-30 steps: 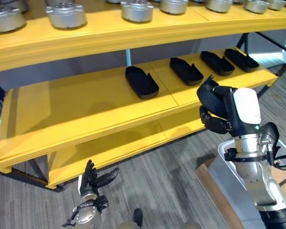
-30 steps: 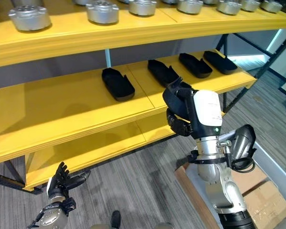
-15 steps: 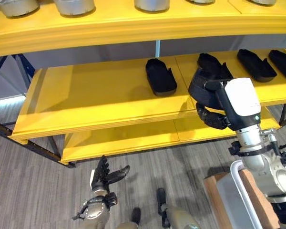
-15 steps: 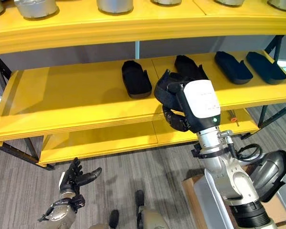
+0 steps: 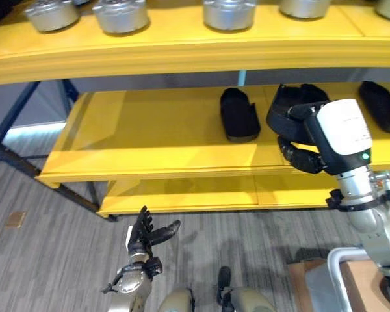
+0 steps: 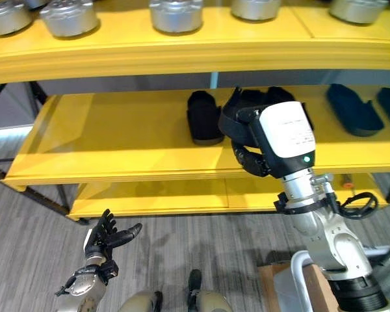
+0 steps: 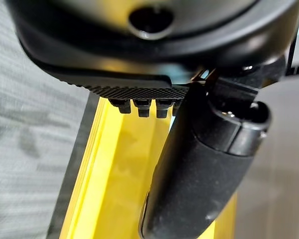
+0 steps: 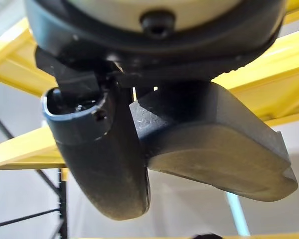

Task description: Move parts from the plastic box to the shelf.

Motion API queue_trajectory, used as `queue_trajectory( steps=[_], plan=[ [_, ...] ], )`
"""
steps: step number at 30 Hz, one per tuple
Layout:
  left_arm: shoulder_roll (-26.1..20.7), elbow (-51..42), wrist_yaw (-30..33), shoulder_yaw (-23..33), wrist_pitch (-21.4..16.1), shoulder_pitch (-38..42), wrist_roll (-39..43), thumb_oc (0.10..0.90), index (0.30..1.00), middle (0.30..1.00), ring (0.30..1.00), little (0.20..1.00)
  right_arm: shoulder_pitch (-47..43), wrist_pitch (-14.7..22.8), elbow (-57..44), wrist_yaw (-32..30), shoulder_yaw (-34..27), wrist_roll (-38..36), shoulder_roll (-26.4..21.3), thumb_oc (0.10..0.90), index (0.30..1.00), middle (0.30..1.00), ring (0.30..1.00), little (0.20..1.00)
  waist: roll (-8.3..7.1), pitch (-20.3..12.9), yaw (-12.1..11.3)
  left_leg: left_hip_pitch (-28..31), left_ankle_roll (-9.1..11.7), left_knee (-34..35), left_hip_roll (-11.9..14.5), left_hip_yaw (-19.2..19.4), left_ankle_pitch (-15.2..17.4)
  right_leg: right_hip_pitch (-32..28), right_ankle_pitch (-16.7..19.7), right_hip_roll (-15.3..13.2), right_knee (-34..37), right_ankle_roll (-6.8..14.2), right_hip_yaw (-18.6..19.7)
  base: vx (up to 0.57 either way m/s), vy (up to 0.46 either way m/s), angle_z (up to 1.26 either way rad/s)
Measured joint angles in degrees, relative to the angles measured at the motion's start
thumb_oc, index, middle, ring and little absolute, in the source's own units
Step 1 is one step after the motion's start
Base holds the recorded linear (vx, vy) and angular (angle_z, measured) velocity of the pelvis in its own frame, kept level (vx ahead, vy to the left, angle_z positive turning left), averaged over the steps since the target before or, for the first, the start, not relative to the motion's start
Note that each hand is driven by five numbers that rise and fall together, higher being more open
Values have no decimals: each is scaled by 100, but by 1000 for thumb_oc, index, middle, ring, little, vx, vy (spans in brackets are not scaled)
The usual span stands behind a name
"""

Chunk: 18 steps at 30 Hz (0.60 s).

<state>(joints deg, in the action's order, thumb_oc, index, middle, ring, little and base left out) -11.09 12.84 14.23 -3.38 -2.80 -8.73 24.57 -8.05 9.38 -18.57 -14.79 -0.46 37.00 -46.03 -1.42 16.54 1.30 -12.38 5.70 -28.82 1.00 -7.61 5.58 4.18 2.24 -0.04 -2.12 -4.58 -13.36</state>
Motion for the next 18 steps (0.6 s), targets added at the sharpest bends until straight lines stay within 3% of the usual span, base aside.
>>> queue_trajectory(
  steps=[2, 3, 4, 5, 6, 7, 8, 9, 10, 11, 13, 15, 18],
  plan=[
    [-5, 4, -1, 127, 3, -14, -2, 900, 1000, 1000, 1000, 1000, 20, 49, -7, 0, -5, 1, 1, 400, 300, 300, 300, 300, -102, 55, -6, 104, -89, 1068, 499, 48, -86, -92, -1, -4, 140, 5, -20, 173, 138, 15],
    [7, 66, 0, 220, 20, -18, -4, 900, 1000, 1000, 1000, 1000, 57, 55, -13, 1, -33, 0, 1, 400, 300, 300, 300, 300, -219, 137, -11, 212, 100, 2211, 1250, 17, -455, -168, 20, 18, 100, -10, 36, 179, 245, 5],
    [20, 308, -11, 192, 59, 37, -2, 900, 1000, 1000, 1000, 1000, 76, 25, 16, 0, -87, -2, 53, 400, 300, 300, 300, 300, -202, 138, -6, 159, 369, 2757, 1948, -175, -837, -159, -99, 41, -22, 22, 73, 177, 250, -12],
    [54, 302, -4, 196, 73, -47, -4, 900, 1000, 1000, 1000, 1000, 76, 16, 17, 0, -86, -1, 32, 400, 300, 300, 300, 300, -178, 135, -5, 153, 369, 2988, 2242, -85, -907, -160, -148, 26, -87, 129, 155, 276, 414, -34],
    [65, 299, -10, 181, 76, -124, -4, 900, 1000, 1000, 1000, 1000, 80, 3, 20, 0, -88, -2, 9, 400, 300, 300, 300, 300, -169, 133, 10, 205, 413, 3042, 2268, -11, -992, -191, -179, -52, -103, 97, 229, 288, 429, -44],
    [80, 293, -34, 49, 108, -186, -4, 900, 1000, 1000, 1000, 1000, 400, -138, -202, 4, -218, 8, -36, 400, 300, 300, 300, 300, 15, 127, 2, 260, 385, 2593, 1955, 400, -850, -524, 15, -92, 214, 438, 387, 429, 695, -42],
    [121, 280, -122, 30, 102, -305, -7, 900, 1000, 1000, 1000, 1000, 606, -104, -264, 11, -307, 18, 19, 400, 300, 300, 300, 300, 185, 61, 23, 457, 324, 2533, 1643, 593, -832, -735, -37, -188, 362, 522, 339, 261, 446, -37],
    [123, 272, -127, -21, 110, -326, -11, 900, 1000, 1000, 1000, 1000, 762, -182, -356, 17, -412, 66, 76, 400, 300, 300, 300, 300, 388, -58, 66, 624, 83, 2621, 1180, 690, -848, -801, -79, -294, 370, 759, 361, 288, 547, -38],
    [1, 248, -121, -13, 100, -288, -14, 900, 1000, 1000, 1000, 1000, 822, -219, -417, 22, -458, 113, 195, 400, 300, 300, 300, 300, 356, -101, 10, 682, 59, 2705, 850, 652, -991, -836, -106, -570, 363, 880, 472, 184, 372, -17],
    [-152, 189, -113, 22, 76, -124, -22, 900, 1000, 1000, 1000, 1000, 804, -233, -423, 37, -456, 124, 218, 400, 300, 300, 300, 300, 157, -109, 36, 897, -221, 2894, 358, 778, -1042, -831, -99, -1002, 251, 896, 544, 206, 457, -5],
    [-369, -11, -61, 116, 42, -89, -20, 900, 1000, 1000, 1000, 1000, 682, -225, -514, -114, -172, 265, 295, 400, 300, 300, 300, 300, -56, -181, -81, 967, -553, 2923, -177, 998, -933, -661, -12, -1573, -59, 970, 717, 144, 317, -5],
    [-506, 111, 48, 255, 39, -235, -20, 900, 1000, 1000, 1000, 1000, 462, -61, -674, -197, 246, 594, 219, 400, 300, 300, 300, 300, -268, -181, 7, 966, -711, 2914, -463, 1156, -844, -631, 239, -1867, 28, 1166, 825, 136, 210, -27],
    [-592, 66, 141, 233, 26, -168, -22, 900, 1000, 1000, 1000, 1000, 148, 4, -622, -68, 637, 791, -37, 400, 300, 300, 300, 300, -613, -314, -170, 847, -855, 3005, -624, 1287, -708, -625, 373, -2073, 297, 1396, 815, 63, 100, -15]
  ],
)
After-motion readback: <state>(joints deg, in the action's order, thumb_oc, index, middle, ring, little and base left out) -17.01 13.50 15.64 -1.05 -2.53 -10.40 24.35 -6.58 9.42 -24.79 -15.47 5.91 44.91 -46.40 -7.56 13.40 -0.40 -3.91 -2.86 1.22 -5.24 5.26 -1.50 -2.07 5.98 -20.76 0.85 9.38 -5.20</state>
